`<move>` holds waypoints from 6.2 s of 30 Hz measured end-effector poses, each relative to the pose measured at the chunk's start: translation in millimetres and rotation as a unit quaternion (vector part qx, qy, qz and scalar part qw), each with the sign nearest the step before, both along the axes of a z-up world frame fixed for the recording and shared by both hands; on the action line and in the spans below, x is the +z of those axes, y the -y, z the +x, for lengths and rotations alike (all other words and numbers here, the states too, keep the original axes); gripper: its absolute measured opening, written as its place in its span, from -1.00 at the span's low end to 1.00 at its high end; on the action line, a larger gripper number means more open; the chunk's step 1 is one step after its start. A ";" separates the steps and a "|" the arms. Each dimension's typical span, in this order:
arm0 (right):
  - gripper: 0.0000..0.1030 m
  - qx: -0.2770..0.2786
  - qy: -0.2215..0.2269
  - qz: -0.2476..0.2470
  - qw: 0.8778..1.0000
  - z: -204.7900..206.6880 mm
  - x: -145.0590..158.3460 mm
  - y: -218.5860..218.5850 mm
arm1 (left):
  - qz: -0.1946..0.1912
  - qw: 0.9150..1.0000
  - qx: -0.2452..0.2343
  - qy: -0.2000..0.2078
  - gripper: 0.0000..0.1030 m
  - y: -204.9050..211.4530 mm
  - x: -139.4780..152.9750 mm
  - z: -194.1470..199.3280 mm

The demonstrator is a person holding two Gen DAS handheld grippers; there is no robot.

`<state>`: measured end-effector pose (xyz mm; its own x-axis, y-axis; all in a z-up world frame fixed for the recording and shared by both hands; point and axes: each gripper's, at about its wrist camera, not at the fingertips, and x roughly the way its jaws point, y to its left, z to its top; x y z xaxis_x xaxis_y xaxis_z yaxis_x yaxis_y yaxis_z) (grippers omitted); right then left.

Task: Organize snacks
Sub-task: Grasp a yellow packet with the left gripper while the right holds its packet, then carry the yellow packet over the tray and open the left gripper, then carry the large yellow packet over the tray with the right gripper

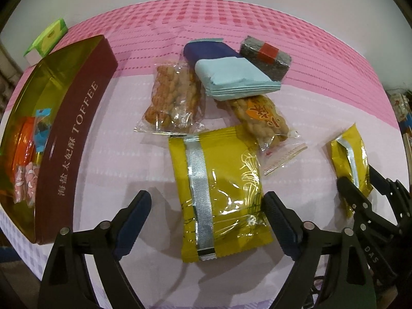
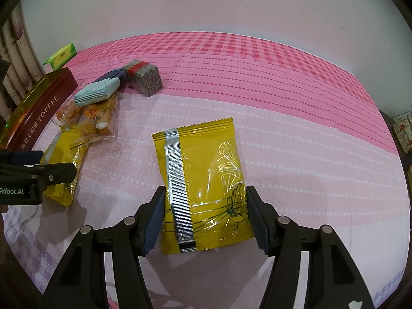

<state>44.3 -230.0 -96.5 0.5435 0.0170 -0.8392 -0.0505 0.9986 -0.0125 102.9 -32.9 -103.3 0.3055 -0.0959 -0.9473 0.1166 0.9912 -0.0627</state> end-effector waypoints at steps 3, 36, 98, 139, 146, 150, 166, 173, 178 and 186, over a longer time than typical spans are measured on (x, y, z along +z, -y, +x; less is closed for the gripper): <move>0.12 0.000 0.000 0.000 1.000 -0.1 -0.1 -0.1 | -0.007 1.000 -0.007 0.000 0.43 6.0 1.7 1.2; 0.12 -0.008 -0.002 -0.001 1.000 1.7 0.0 -1.7 | 0.015 0.999 -0.049 0.017 0.00 -30.5 27.3 -28.9; 0.06 -0.058 -0.006 -0.006 0.998 1.1 -0.3 -6.8 | 0.075 0.990 -0.117 0.024 0.01 -153.1 39.3 38.7; -0.02 -0.072 0.013 -0.009 0.997 -3.1 42.6 -53.1 | 0.073 0.986 0.078 0.131 0.46 -264.8 95.1 -26.5; -0.02 -0.020 0.026 0.021 0.999 5.6 74.5 -122.0 | 0.068 0.986 0.087 0.124 0.46 -280.2 89.8 -40.7; -0.02 0.021 0.025 0.039 0.999 13.6 84.7 -178.2 | 0.070 0.985 0.088 0.127 0.46 -290.7 90.7 -48.5; -0.02 0.056 -0.015 0.097 0.994 50.8 74.7 -322.1 | 0.069 0.979 0.138 0.135 0.47 -342.7 99.0 -56.2; -0.02 0.027 -0.025 0.097 0.995 61.0 67.3 -349.6 | 0.068 0.978 0.143 0.134 0.47 -350.4 100.5 -55.4; -0.02 0.010 -0.037 0.100 0.994 68.2 59.7 -359.7 | 0.069 0.976 0.156 0.132 0.47 -361.0 100.1 -55.4; 0.01 0.020 -0.044 0.081 0.996 66.7 45.8 -367.0 | 0.066 0.975 0.173 0.126 0.48 -372.8 96.8 -54.9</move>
<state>111.1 137.0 -50.7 0.4648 0.1762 -0.8677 -0.0837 0.9844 0.1550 48.0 339.9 -6.5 0.5228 0.1719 -0.8350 -0.2317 0.9712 0.0550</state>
